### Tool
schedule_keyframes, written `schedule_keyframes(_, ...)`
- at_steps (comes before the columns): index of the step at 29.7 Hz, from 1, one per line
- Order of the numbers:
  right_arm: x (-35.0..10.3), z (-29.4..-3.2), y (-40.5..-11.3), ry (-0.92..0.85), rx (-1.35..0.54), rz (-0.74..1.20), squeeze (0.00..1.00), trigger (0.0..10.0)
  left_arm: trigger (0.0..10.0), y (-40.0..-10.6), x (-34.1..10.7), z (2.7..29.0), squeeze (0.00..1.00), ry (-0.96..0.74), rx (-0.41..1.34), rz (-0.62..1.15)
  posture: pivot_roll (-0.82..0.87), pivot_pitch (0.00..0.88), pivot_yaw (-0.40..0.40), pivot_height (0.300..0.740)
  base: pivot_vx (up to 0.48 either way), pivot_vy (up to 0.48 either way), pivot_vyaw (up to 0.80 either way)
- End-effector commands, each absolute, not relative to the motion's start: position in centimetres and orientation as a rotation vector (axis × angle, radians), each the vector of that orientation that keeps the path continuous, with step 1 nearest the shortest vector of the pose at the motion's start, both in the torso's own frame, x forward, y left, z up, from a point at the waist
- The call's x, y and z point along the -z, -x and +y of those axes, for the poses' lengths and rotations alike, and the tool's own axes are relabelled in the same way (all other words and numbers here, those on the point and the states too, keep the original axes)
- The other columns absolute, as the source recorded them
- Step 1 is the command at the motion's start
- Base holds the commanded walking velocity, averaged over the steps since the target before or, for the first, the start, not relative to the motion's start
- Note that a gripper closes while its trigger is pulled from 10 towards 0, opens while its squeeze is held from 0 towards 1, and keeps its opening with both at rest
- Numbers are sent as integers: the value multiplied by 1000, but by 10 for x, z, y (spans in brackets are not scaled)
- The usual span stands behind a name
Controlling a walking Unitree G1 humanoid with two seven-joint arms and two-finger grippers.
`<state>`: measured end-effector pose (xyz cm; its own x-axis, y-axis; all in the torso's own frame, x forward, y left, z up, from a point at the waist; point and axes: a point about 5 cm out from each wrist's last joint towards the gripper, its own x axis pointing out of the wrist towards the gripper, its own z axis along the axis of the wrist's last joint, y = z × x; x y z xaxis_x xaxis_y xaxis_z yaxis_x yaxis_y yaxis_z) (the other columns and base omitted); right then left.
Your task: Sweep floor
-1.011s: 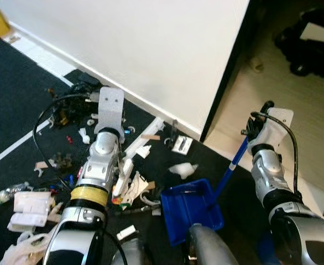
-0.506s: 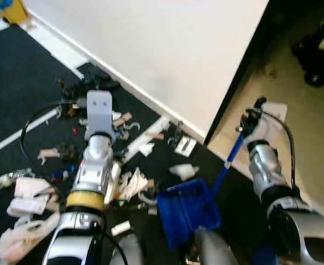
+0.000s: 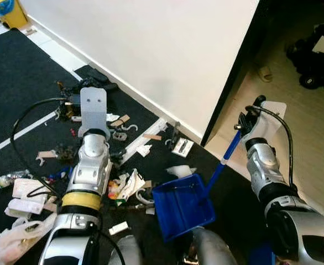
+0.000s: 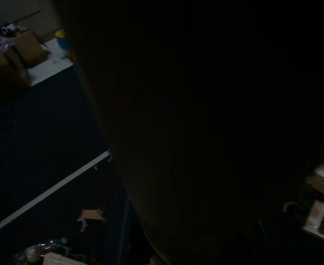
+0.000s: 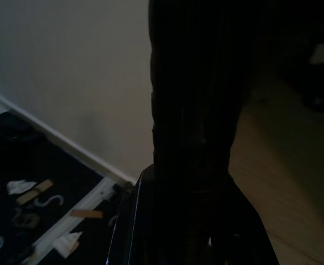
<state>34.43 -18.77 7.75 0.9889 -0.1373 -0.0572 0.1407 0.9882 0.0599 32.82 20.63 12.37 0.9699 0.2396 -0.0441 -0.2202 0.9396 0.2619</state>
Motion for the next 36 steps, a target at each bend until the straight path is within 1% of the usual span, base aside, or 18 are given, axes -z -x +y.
schedule_keyframes(1,-84,-192,-347,-43,169,19,0,10000,10000,-330,-130,210,0,-295,-219,44,107,94,-66,740,0,0,0)
schedule_keyframes(3,-86,-192,-348,-48,178,9,0,10000,10000,-329,-126,212,0,-269,-224,51,105,122,-65,740,0,0,0)
schedule_keyframes(4,-86,-192,-348,-48,178,9,0,10000,10000,-329,-126,212,0,-269,-224,51,105,122,-65,740,0,0,0)
schedule_keyframes(5,-88,-193,-348,-52,187,-4,0,10000,10000,-328,-124,215,0,-265,-232,43,100,149,-66,740,0,0,0)
schedule_keyframes(6,-88,-193,-348,-52,187,-4,0,10000,10000,-328,-124,215,0,-265,-232,43,100,149,-66,740,0,0,0)
schedule_keyframes(8,-92,-196,-350,-84,218,-27,0,10000,10000,-326,-123,223,0,-261,-253,34,98,190,-69,740,0,0,0)
schedule_keyframes(9,-92,-196,-350,-84,218,-27,0,10000,10000,-326,-123,223,0,-261,-253,34,98,190,-69,740,0,0,0)
schedule_keyframes(10,-94,-198,-350,-110,233,-35,0,10000,10000,-326,-126,225,0,-260,-255,23,104,211,-73,740,0,0,0)
schedule_keyframes(13,-96,-200,-351,-164,258,-57,0,10000,10000,-328,-135,226,0,-264,-249,-5,115,229,-72,740,0,0,0)
schedule_keyframes(14,-99,-199,-353,-186,262,-61,0,10000,10000,-332,-143,227,0,-269,-242,-32,123,248,-73,740,0,0,0)
schedule_keyframes(17,-102,-198,-355,-209,267,-66,0,10000,10000,-336,-148,229,0,-273,-240,-43,128,263,-72,740,0,0,0)
schedule_keyframes(18,-103,-197,-357,-205,264,-67,0,10000,10000,-338,-150,229,0,-268,-239,-49,132,284,-70,740,0,0,0)
schedule_keyframes(25,-112,-196,-361,-195,275,-99,0,10000,10000,-341,-157,226,0,-271,-212,-92,143,305,-56,740,0,0,0)
schedule_keyframes(27,-114,-197,-361,-204,292,-120,0,10000,10000,-341,-159,223,0,-258,-192,-104,155,323,-51,740,0,0,0)
schedule_keyframes(36,-114,-197,-361,-204,292,-120,0,10000,10000,-341,-159,223,0,-258,-192,-104,155,323,-51,740,0,0,0)
